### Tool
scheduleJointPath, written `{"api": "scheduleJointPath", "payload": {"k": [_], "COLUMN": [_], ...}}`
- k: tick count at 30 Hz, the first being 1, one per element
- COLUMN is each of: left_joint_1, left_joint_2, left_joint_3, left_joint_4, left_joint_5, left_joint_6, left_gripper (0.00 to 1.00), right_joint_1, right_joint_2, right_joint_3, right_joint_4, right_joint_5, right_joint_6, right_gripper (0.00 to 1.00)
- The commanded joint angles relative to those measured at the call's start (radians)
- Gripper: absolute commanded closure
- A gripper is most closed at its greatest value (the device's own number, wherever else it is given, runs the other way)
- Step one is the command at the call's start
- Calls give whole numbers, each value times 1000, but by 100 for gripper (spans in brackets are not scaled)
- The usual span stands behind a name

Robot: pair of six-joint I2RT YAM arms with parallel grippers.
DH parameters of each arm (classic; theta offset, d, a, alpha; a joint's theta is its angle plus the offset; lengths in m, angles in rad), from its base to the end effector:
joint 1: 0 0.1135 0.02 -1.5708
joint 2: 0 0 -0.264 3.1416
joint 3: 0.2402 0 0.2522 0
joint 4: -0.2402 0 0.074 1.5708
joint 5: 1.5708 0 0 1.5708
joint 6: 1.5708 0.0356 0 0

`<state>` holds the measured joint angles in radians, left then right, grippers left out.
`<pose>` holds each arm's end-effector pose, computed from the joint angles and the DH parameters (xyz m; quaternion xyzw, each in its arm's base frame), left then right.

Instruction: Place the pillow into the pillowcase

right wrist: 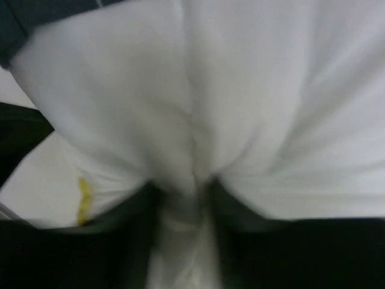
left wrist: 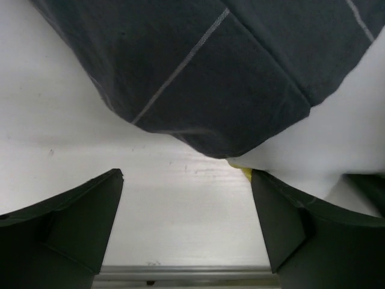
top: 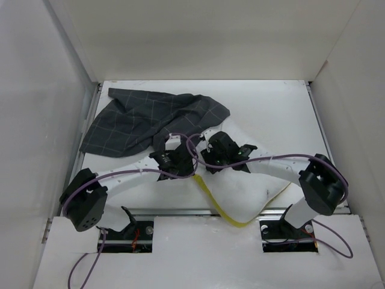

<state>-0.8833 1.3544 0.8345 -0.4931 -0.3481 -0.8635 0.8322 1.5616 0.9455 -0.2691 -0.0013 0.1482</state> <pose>0.1760 -0.1952 0.2105 -0.0383 0.9473 -0.1009 0.3017 0.2165 0.2378 0.2001 -0.3161 0.8872 0.1588 0.2963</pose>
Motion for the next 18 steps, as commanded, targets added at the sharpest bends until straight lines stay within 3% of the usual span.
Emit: {"api": "scheduleJointPath", "payload": {"k": [1,9,15,18], "left_joint_1": [32,63,90,90], "left_joint_2": [48,57,89,115], "left_joint_3": [37,46,77,130], "left_joint_4": [45,36,117,130], "left_joint_5": [-31,-74,-95,-120], "left_joint_6": [11,44,86,98], "left_gripper": [21,22,22,39], "right_joint_1": [4,4,4,4], "right_joint_2": [35,-181,-232,-232], "right_joint_3": [16,25,67,88], "right_joint_4": [67,85,38,37], "right_joint_5": [125,53,34,34], "right_joint_6": [36,36,27,27], "right_gripper": [99,100,100,100]}}
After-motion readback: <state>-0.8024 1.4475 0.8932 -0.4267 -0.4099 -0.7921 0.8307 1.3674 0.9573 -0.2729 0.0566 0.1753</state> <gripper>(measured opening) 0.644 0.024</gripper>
